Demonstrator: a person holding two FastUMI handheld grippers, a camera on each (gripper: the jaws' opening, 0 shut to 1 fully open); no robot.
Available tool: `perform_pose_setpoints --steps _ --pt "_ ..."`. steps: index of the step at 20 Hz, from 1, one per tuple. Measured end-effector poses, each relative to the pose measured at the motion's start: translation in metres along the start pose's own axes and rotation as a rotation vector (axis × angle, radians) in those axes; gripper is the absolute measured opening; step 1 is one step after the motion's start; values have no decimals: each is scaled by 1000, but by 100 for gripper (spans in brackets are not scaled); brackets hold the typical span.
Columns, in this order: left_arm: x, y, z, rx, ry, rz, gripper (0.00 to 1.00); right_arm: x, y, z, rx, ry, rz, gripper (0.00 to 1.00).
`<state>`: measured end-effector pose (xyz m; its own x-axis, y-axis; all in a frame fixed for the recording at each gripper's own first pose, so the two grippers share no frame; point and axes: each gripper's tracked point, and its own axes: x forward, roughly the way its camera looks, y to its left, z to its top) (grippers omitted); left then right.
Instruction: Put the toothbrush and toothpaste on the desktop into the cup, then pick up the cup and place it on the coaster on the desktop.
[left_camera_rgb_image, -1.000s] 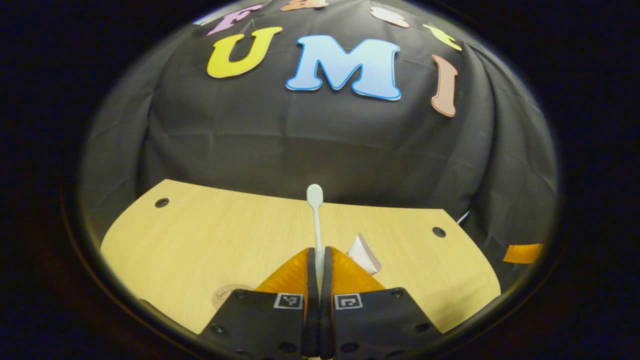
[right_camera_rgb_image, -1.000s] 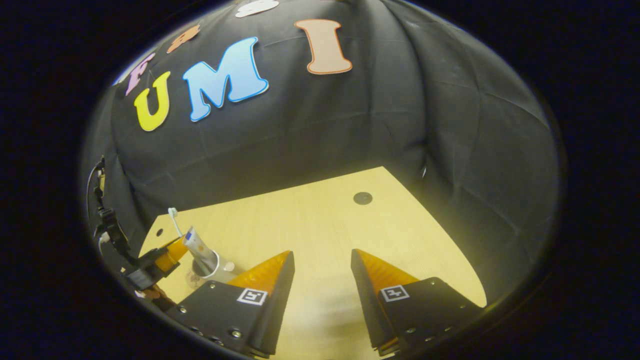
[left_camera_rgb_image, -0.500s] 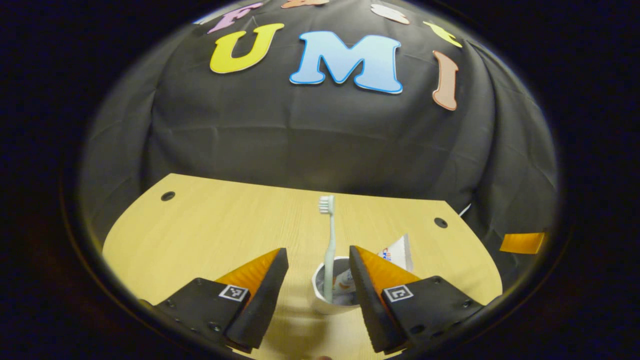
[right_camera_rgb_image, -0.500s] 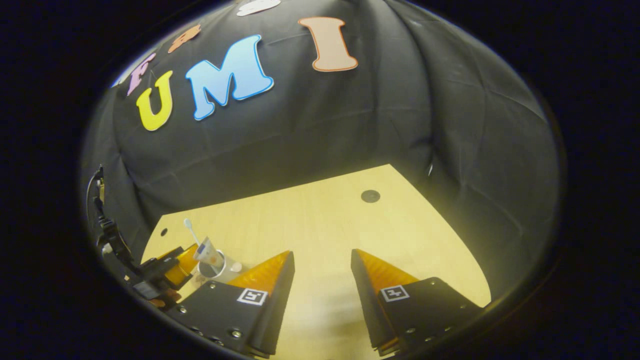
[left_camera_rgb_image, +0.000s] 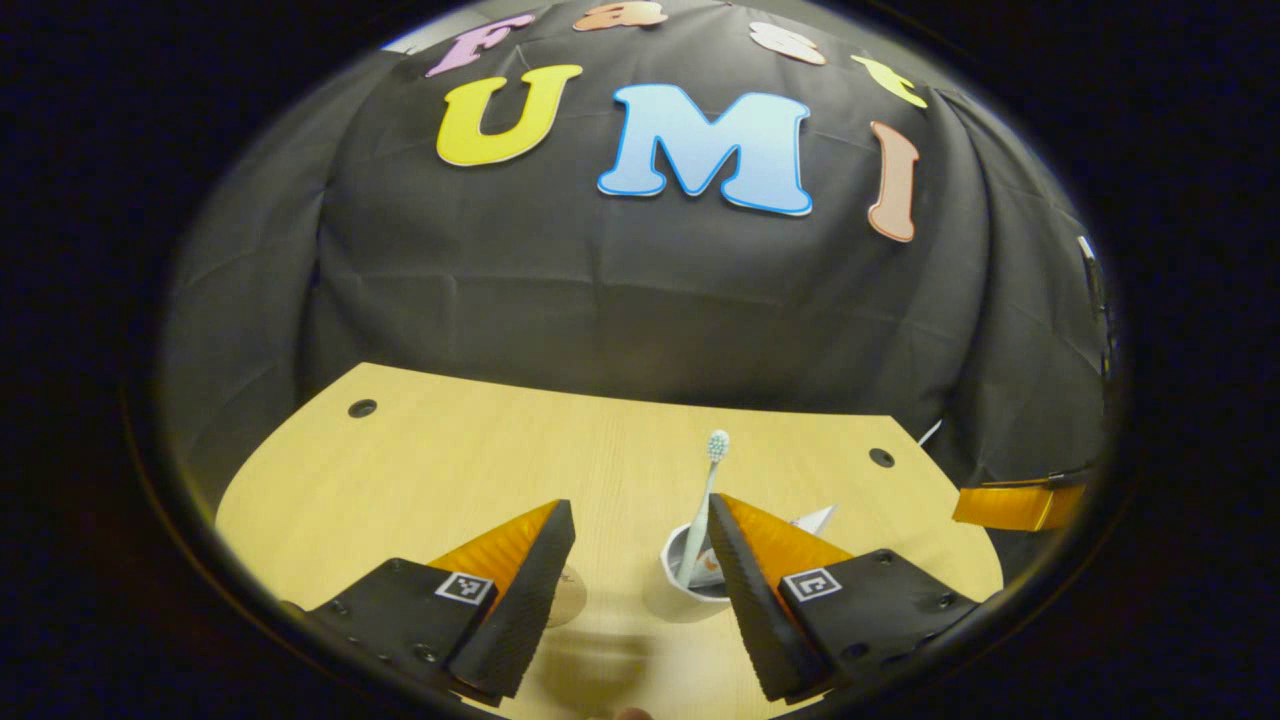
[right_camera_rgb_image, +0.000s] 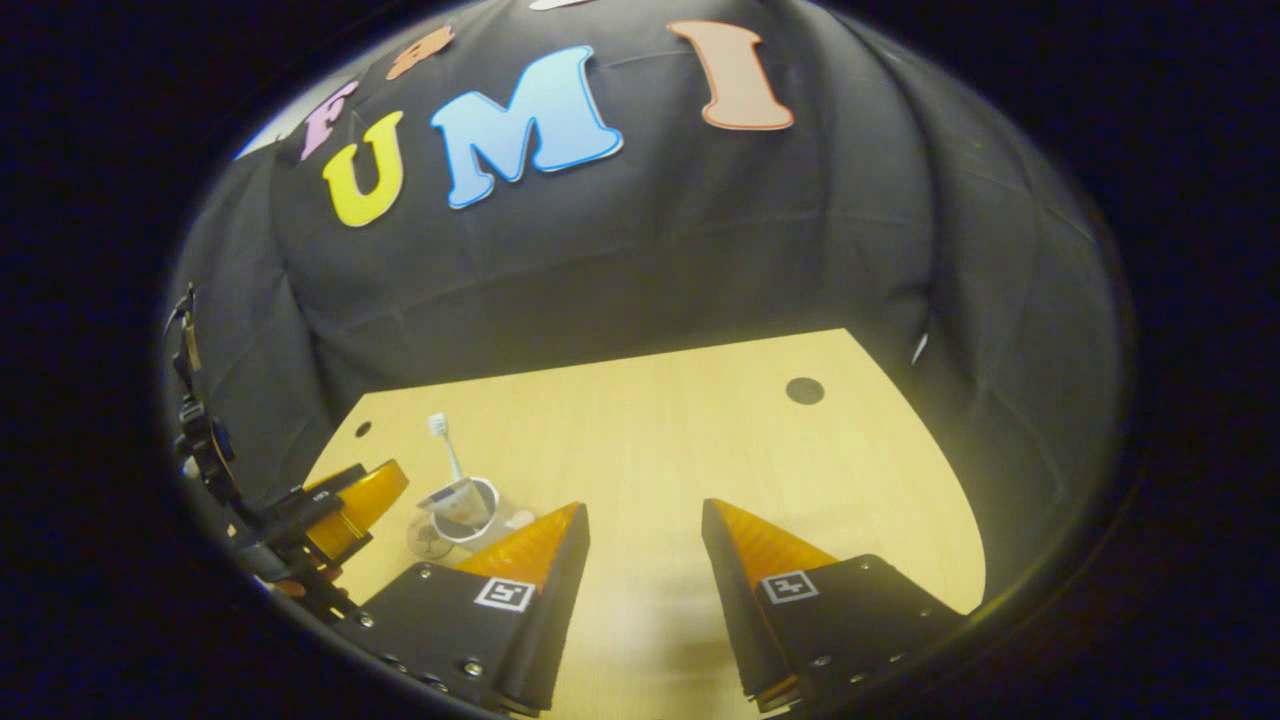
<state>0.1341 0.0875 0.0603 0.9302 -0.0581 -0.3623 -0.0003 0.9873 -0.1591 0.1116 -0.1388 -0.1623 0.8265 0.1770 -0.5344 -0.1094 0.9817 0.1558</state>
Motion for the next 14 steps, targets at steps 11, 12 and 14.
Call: perform_pose_setpoints --steps 11,12,14 --pt "-52 67 4 -67 9 102 90 41 54 -8 -355 169 226 67" --pt "-58 74 4 -77 9 116 91 45 59 -10 -396 194 249 67" --pt "-68 89 2 -96 7 151 91 54 66 -19 -473 250 293 67"
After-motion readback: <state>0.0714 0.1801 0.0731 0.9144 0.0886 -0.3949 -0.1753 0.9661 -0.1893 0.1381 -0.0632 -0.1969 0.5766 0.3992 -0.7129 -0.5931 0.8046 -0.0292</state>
